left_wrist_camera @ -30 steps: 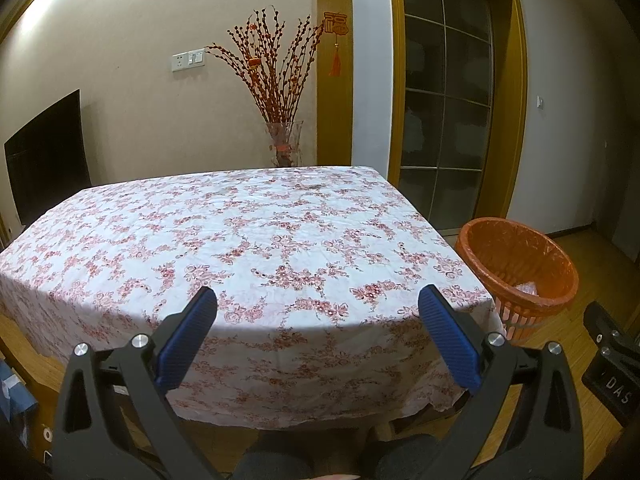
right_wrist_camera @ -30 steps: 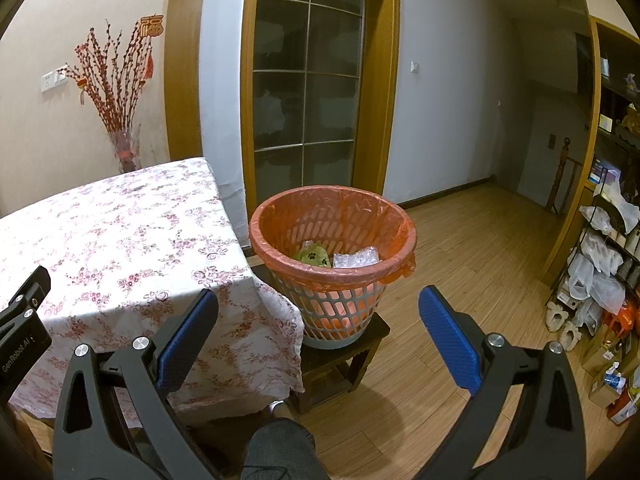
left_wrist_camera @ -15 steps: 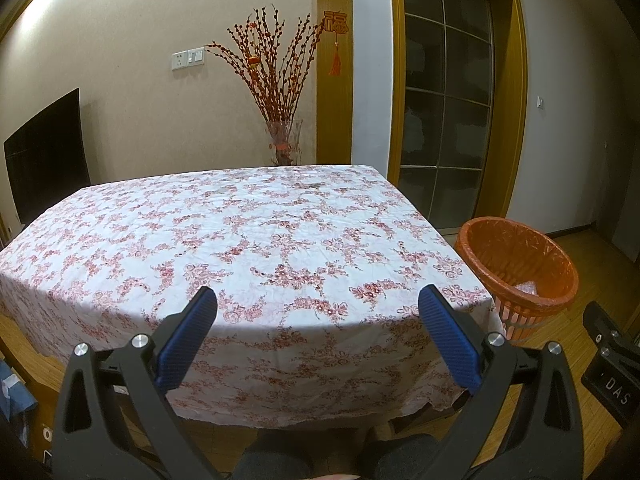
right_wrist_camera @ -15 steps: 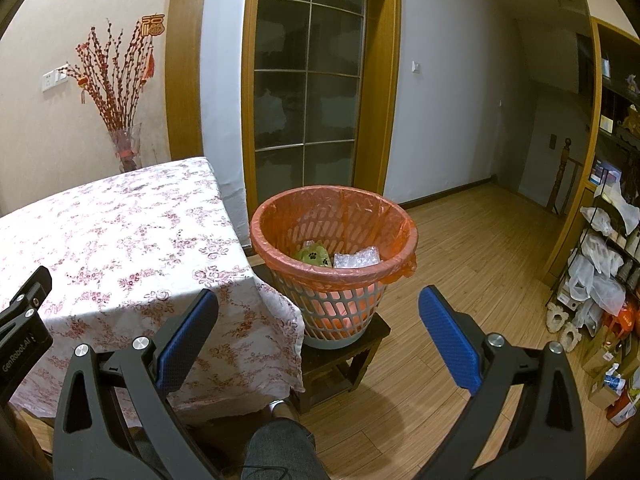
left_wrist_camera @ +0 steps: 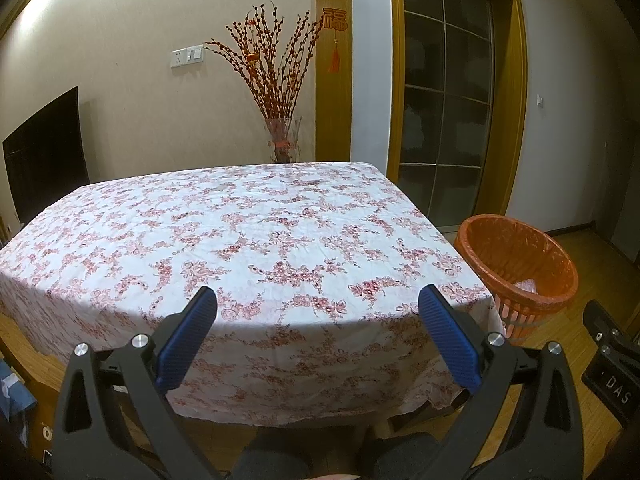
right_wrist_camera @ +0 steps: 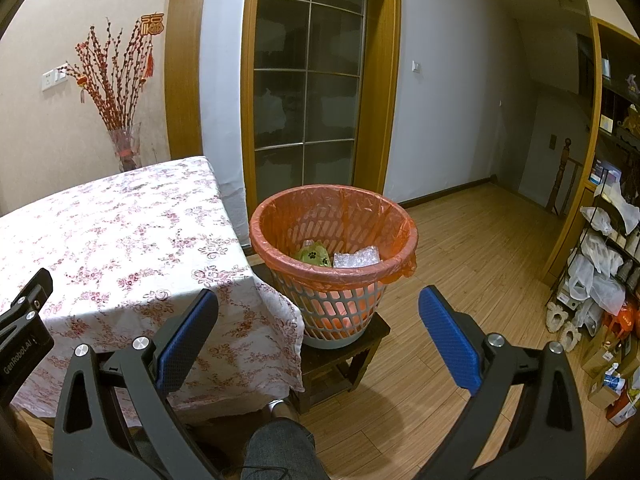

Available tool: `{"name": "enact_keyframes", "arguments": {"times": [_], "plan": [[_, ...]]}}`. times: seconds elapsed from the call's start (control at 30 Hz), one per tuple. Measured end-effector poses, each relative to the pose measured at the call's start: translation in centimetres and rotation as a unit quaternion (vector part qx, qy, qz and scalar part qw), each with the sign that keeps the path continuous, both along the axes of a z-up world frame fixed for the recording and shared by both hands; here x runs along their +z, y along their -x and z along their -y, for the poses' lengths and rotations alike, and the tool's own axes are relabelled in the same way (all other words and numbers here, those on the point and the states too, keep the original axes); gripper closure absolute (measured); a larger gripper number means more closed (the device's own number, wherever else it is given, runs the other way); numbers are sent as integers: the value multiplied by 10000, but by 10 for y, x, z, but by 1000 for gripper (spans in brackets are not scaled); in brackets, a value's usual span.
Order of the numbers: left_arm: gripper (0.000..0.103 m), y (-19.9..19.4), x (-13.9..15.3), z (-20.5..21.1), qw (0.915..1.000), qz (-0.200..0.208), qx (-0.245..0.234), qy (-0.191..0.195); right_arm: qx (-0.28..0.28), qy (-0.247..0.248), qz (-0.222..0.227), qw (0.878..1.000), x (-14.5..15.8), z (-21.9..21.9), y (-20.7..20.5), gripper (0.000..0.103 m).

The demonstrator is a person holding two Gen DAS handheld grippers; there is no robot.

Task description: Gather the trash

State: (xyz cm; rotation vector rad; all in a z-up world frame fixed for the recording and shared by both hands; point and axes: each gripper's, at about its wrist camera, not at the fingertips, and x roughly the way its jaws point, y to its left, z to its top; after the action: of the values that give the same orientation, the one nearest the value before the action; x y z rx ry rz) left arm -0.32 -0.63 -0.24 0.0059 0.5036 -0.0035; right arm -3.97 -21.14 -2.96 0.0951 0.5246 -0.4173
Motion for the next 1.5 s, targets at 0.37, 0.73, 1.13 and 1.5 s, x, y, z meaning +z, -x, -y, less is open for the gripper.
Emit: {"name": "enact_keyframes", "arguments": {"times": [0.37,0.73,1.13,1.5], "plan": [[4,0,0,0,10000,-2,2,1,1,-3,-4,10000,0,0,0,4],[4,1,0,1,10000,-14,4,-2,9,-4,-4,10000,0,1,0,4],[4,2,-2,2,10000,-75,-4,9,11,-7,-8,10000,0,2,0,4],[4,1,-2,2,10000,-81,-8,9,20,-8,-13,10000,0,4,1,4]]}}
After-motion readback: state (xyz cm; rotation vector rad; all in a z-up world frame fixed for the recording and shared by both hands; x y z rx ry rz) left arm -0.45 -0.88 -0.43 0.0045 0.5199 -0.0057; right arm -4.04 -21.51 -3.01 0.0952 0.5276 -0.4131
